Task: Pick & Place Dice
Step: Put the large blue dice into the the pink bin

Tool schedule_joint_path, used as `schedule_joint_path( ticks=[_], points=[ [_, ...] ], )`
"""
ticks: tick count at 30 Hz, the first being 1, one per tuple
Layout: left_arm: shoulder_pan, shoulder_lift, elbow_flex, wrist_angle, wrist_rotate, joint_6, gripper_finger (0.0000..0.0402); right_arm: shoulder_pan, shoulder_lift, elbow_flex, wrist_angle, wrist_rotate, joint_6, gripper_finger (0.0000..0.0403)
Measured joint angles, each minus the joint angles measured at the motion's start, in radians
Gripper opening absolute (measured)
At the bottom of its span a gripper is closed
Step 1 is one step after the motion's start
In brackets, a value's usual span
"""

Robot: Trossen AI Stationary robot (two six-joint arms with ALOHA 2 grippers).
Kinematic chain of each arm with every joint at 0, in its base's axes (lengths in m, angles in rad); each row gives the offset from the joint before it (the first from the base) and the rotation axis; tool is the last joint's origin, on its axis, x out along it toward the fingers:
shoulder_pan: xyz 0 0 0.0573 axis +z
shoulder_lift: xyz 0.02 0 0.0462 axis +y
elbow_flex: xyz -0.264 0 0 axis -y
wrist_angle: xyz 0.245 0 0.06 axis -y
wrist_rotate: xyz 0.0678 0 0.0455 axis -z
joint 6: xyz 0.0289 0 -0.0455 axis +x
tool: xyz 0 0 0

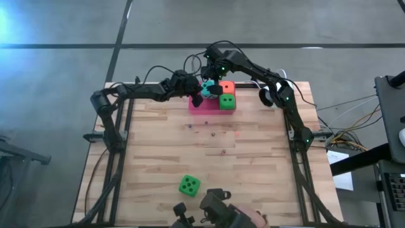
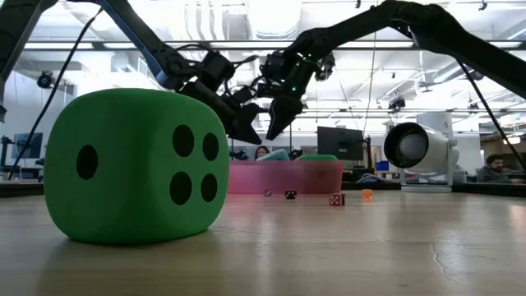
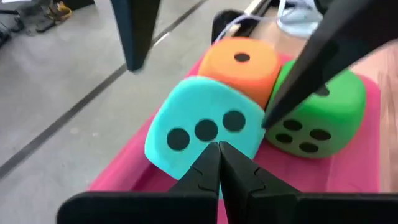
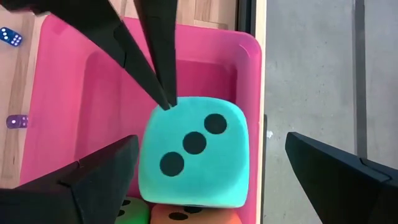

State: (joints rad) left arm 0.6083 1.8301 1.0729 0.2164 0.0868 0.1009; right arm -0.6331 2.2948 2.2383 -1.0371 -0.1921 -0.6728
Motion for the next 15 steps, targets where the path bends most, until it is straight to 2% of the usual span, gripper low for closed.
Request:
schedule_joint_path(
  ticks=[7,15],
  points=[
    [0.000,-0.014,-0.001,-0.010,0.002,0.001,0.0008,0.000,-0.001,0.000,-0.001,0.000,0.000,0.0400],
    [0.000,-0.104,-0.001,-0.120,-0.004,0.033,0.0008,-0.002,-0.018,0.000,-0.008,0.000,-0.007,0.0400]
  ],
)
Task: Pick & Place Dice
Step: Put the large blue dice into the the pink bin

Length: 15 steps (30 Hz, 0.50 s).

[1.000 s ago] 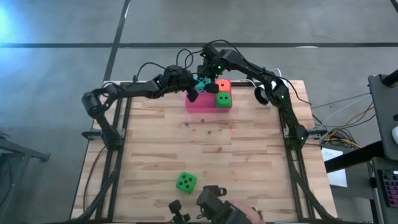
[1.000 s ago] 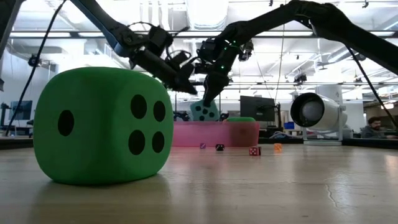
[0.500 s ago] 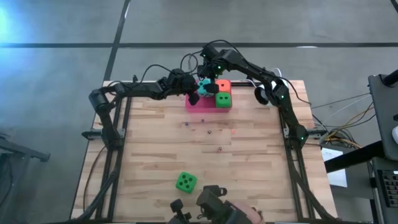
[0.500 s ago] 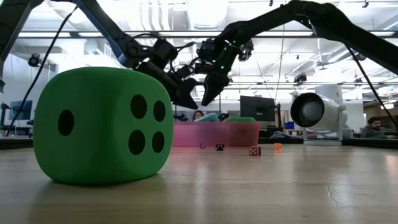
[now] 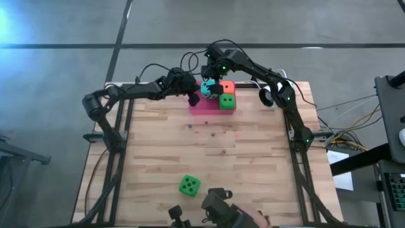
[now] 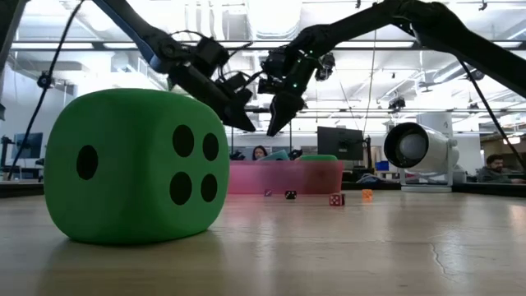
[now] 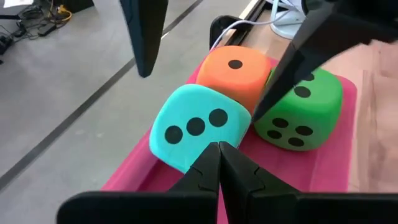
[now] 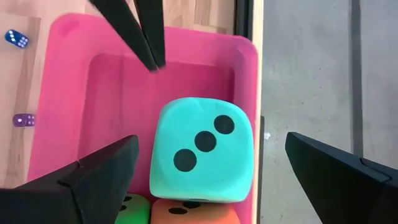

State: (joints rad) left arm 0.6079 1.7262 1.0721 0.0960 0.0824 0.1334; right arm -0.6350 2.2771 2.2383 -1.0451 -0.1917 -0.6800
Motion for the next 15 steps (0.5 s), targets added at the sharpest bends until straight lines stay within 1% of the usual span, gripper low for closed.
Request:
schedule_joint_path(
  ticks=[5,9,15],
  points=[
    [0.000,-0.076,0.000,-0.093,-0.004,0.016,0.0008,-0.001,-0.019,0.000,-0.004,-0.009,0.030,0.0400],
    [0.000,-0.142,-0.009,-0.149,-0.004,0.017,0.0008,0.000,-0.019,-0.029,-0.009,-0.061,0.013,0.0400],
    [-0.001,-0.297,-0.130,-0.123,-0.023,0.015,0.0008,0.000,-0.017,-0.053,-0.058,-0.073,0.004,0.0400]
  ],
)
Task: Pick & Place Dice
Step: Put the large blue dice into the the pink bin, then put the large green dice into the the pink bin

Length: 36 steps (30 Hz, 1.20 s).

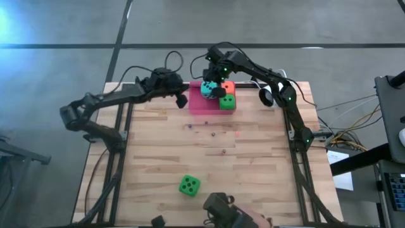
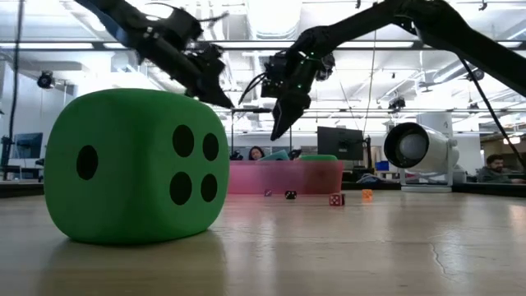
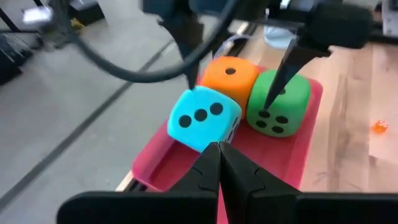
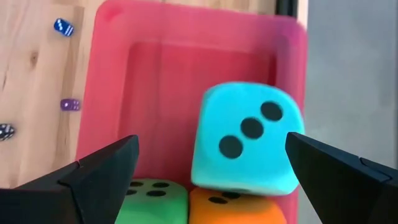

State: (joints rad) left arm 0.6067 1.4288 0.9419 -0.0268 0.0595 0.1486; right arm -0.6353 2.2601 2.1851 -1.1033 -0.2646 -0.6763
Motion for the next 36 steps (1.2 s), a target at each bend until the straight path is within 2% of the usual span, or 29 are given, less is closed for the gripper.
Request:
schedule_joint_path(
  ticks=[8,15,24,31,36],
  points=[
    [0.000,-0.228,-0.171,0.111,-0.008,-0.026,0.0008,0.000,0.002,-0.061,-0.015,0.000,0.011,0.0400],
    [0.000,-0.350,-0.221,0.110,-0.011,-0.026,0.0008,-0.002,0.004,-0.098,-0.012,0.002,0.015,0.0400],
    [0.000,-0.372,-0.228,0.093,-0.011,-0.029,0.0008,-0.003,-0.035,-0.081,-0.010,0.002,0.008,0.0400],
    [0.000,-0.372,-0.228,0.077,-0.011,-0.026,0.0008,0.015,-0.147,-0.086,-0.017,0.002,0.017,0.0400],
    [0.000,-0.372,-0.228,0.044,-0.011,-0.025,0.0008,0.063,-0.235,-0.147,-0.018,0.002,0.033,0.0400]
  ],
)
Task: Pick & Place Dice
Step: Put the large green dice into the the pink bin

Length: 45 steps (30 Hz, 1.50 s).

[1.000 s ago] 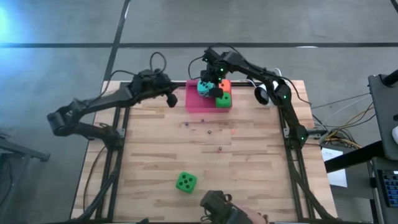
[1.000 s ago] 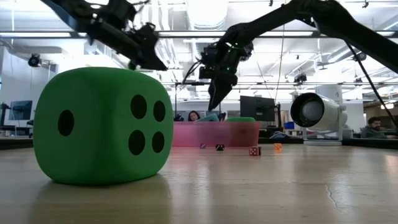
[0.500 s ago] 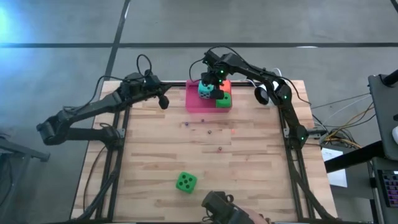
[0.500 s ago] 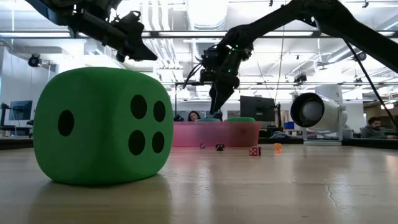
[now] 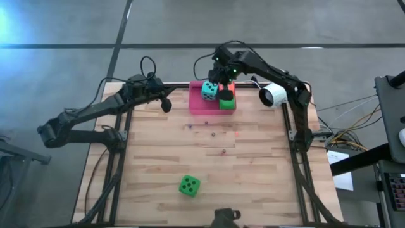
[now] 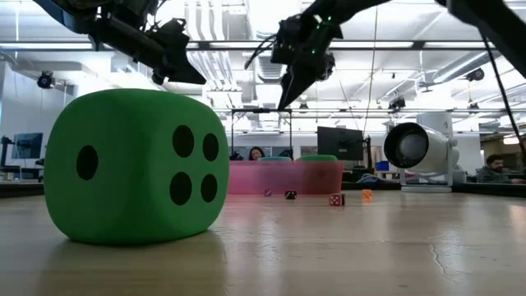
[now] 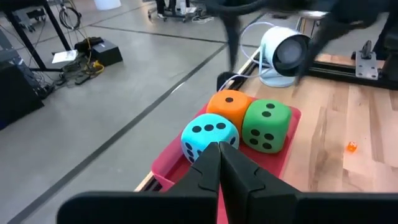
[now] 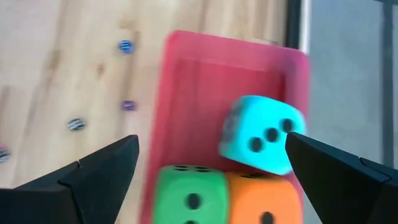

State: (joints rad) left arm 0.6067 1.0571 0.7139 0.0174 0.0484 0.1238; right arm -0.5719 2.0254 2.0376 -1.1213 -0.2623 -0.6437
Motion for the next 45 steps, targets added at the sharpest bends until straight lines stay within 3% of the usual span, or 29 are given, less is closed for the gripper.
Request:
schedule_joint_path(
  ticks=[6,17,25,34,41,45],
  points=[
    [0.000,0.000,0.000,-0.016,0.004,0.010,0.0008,0.069,-0.108,-0.174,0.036,0.000,-0.003,0.0400],
    [-0.003,-0.002,0.000,-0.021,0.008,0.010,0.0008,0.188,-0.359,-0.548,0.258,0.003,0.050,0.0400],
    [-0.028,-0.002,0.000,-0.023,0.187,0.084,0.0008,0.262,-0.534,-0.794,0.433,0.002,0.118,0.0400],
    [-0.201,-0.002,0.012,-0.118,0.193,0.190,0.0008,0.278,-0.702,-1.003,0.645,0.001,0.166,0.0400],
    [-0.388,-0.002,0.087,-0.280,0.059,0.195,0.0008,0.278,-0.779,-1.097,0.741,0.001,0.161,0.0400],
    [-0.478,0.002,0.115,-0.339,0.033,0.195,0.0008,0.278,-0.789,-1.114,0.743,0.000,0.178,0.0400]
  ],
)
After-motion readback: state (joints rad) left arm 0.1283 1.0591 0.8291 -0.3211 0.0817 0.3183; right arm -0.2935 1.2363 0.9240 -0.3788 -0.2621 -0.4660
